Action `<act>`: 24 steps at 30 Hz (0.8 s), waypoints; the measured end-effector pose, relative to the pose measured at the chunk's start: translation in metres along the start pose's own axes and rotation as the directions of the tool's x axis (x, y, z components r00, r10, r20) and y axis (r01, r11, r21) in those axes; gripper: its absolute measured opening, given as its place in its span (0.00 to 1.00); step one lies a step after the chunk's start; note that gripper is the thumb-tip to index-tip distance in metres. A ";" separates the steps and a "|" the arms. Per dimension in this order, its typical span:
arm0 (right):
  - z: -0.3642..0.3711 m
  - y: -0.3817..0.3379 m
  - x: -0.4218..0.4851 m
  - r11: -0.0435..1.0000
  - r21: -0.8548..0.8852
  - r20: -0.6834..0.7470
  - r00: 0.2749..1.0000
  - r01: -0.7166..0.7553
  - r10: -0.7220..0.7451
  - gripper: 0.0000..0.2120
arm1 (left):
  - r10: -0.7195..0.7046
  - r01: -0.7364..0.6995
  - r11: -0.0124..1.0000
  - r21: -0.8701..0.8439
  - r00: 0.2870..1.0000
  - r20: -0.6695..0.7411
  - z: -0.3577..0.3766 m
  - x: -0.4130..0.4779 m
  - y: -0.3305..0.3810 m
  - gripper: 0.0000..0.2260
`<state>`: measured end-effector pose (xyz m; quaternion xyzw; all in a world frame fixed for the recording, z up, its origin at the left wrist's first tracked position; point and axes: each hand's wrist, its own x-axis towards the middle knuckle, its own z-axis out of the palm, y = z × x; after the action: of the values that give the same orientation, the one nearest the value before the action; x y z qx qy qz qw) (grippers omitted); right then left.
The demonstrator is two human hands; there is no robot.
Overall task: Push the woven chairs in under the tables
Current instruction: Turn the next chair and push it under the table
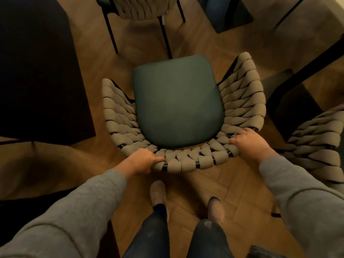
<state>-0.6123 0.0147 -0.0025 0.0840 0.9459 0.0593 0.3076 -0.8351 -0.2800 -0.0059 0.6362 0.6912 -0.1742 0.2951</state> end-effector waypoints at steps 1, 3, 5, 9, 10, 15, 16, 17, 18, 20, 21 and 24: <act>-0.005 -0.002 0.008 1.000 0.014 -0.011 1.000 -0.023 0.023 0.13 | 0.012 -0.012 1.000 0.004 1.000 0.003 -0.004 0.003 -0.013 0.22; -0.014 -0.004 0.020 0.996 0.043 -0.013 0.997 -0.073 0.073 0.13 | 0.044 -0.044 0.999 0.005 0.999 -0.001 -0.012 0.009 -0.036 0.21; -0.020 -0.004 0.031 0.994 0.055 -0.017 0.995 -0.098 0.099 0.13 | 0.073 -0.073 0.997 0.021 0.997 -0.013 -0.019 0.016 -0.054 0.20; -0.032 0.001 0.056 0.988 0.076 0.008 0.991 -0.136 0.136 0.12 | 0.104 -0.104 0.993 0.055 0.995 0.012 -0.040 0.031 -0.091 0.20; -0.036 0.003 0.061 0.987 0.080 0.006 0.990 -0.142 0.142 0.12 | 0.106 -0.107 0.992 0.064 0.994 0.019 -0.046 0.036 -0.100 0.20; -0.063 0.023 0.093 0.990 0.058 0.045 0.991 -0.127 0.125 0.14 | 0.128 -0.131 0.981 0.141 0.991 0.027 -0.077 0.065 -0.144 0.20; -0.066 0.027 0.100 0.994 0.039 0.045 0.994 -0.099 0.098 0.16 | 0.137 -0.140 0.978 0.152 0.990 0.032 -0.082 0.070 -0.152 0.20; -0.068 0.031 0.106 0.998 0.013 0.040 0.997 -0.060 0.060 0.17 | 0.146 -0.150 0.976 0.159 0.989 0.035 -0.085 0.074 -0.159 0.21; -0.070 0.034 0.113 1.000 -0.001 0.038 0.999 -0.027 0.027 0.19 | 0.160 -0.163 0.973 0.163 0.987 0.034 -0.088 0.078 -0.167 0.21; -0.076 0.036 0.121 0.999 0.046 0.080 0.997 -0.020 0.016 0.20 | 0.175 -0.178 0.973 0.146 0.984 0.035 -0.092 0.083 -0.179 0.21; -0.080 0.035 0.124 0.995 0.091 0.100 0.994 -0.044 0.035 0.20 | 0.174 -0.177 0.974 0.138 0.984 0.039 -0.094 0.084 -0.184 0.21; -0.085 0.025 0.123 0.987 0.141 0.103 0.992 -0.080 0.066 0.19 | 0.180 -0.186 0.973 0.138 0.982 0.057 -0.092 0.082 -0.192 0.22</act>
<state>-0.7576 0.0580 -0.0001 0.1435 0.9277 -0.0026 0.3446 -1.0419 -0.1844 -0.0126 0.7127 0.6086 -0.2095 0.2788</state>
